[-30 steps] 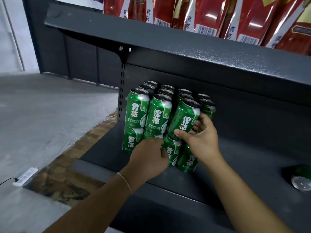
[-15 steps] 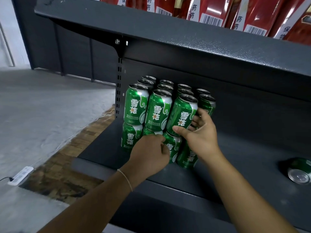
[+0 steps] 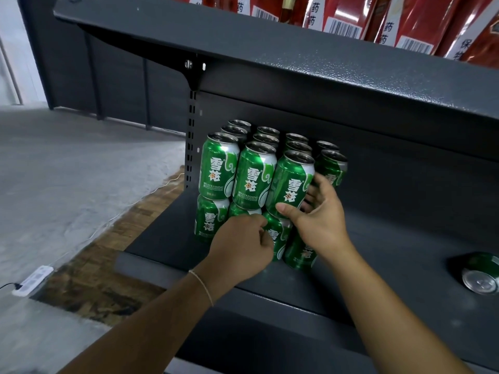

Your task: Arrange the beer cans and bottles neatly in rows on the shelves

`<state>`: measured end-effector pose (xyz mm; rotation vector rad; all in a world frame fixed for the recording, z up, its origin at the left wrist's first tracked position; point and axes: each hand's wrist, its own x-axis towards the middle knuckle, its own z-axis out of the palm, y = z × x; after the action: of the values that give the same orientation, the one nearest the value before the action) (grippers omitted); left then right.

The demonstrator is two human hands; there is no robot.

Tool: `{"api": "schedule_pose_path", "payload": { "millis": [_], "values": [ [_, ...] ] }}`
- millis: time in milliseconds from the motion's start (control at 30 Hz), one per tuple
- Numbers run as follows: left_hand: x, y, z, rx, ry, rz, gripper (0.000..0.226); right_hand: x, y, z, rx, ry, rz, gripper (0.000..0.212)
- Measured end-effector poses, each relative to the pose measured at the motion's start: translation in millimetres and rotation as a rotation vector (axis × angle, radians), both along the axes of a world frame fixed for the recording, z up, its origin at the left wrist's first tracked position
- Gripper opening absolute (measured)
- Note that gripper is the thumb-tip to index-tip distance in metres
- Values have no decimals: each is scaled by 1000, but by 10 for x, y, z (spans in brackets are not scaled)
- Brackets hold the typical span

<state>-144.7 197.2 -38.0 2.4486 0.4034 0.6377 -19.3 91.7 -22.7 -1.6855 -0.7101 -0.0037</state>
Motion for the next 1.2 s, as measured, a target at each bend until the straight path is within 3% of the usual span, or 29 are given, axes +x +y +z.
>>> {"api": "schedule_pose_path", "payload": {
  "millis": [233,533,800,967,1200],
  "values": [
    [-8,-80,22,-8,-10,-15,34,17,-72,17,-10,-15,12,85],
    [210,-517,142,-82,-213,-239,31,58,-711,91,170,-125,-217,34],
    [745,-1235,245,-82,-288,-431,40,389,-1656,85,138,-145,-425,27],
    [1211,-1739,234,-65,-173,-474,49,723,-2324,68,73,-113,-565,28],
    [1772,-2386,145,-72,-6,-518,53,1398,-3222,-88,-207,75,-774,41]
  ]
}}
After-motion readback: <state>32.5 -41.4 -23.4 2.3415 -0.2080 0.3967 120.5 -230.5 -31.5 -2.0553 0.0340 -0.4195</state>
